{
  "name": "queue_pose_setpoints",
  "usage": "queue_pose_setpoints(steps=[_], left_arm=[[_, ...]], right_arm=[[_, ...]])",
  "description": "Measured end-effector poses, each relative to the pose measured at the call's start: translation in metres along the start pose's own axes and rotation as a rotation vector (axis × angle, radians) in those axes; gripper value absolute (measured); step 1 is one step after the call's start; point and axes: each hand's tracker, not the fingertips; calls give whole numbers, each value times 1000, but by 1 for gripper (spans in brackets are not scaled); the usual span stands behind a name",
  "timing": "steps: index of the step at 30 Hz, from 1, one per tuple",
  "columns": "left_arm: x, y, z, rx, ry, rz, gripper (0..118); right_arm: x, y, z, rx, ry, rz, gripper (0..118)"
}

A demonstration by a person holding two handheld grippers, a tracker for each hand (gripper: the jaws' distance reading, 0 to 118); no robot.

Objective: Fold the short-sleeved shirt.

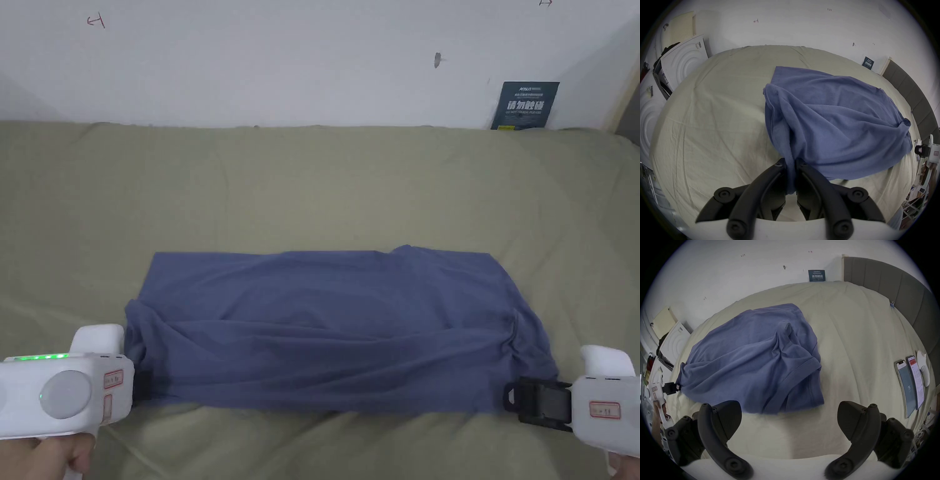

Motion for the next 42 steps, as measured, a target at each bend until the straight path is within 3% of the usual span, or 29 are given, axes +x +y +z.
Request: queue_pose_setpoints(steps=[3, 4, 6, 7, 8, 9, 11, 15, 26, 42], left_arm=[[-3, 5, -3, 8, 10, -3, 8], [-3, 5, -3, 9, 10, -2, 8], [-4, 5, -6, 12, 18, -5, 8], [-4, 5, -7, 7, 18, -7, 8], [-4, 5, -7, 5, 16, -7, 8], [-4, 6, -7, 9, 22, -13, 8], [-2, 5, -6, 2, 18, -17, 8], [-1, 7, 1, 3, 34, -24, 8], [-3, -12, 36, -2, 55, -28, 7], [-30, -130, 124, 0, 12, -18, 7]], right_arm=[[-2, 8, -17, -25, -11, 22, 116], [-3, 11, -22, -41, -11, 26, 109], [-1, 12, -29, -39, -11, 26, 79], [-4, 14, -27, -46, -34, 45, 72], [-5, 15, -23, -41, -26, 75, 54], [-6, 15, -18, -24, -3, 99, 14], [-8, 17, -6, -1, 35, 91, 12], [-21, 17, 4, 12, 3, 133, 11], [-15, -11, 46, 19, 40, 98, 11], [8, -134, 120, -18, 100, 48, 11]])
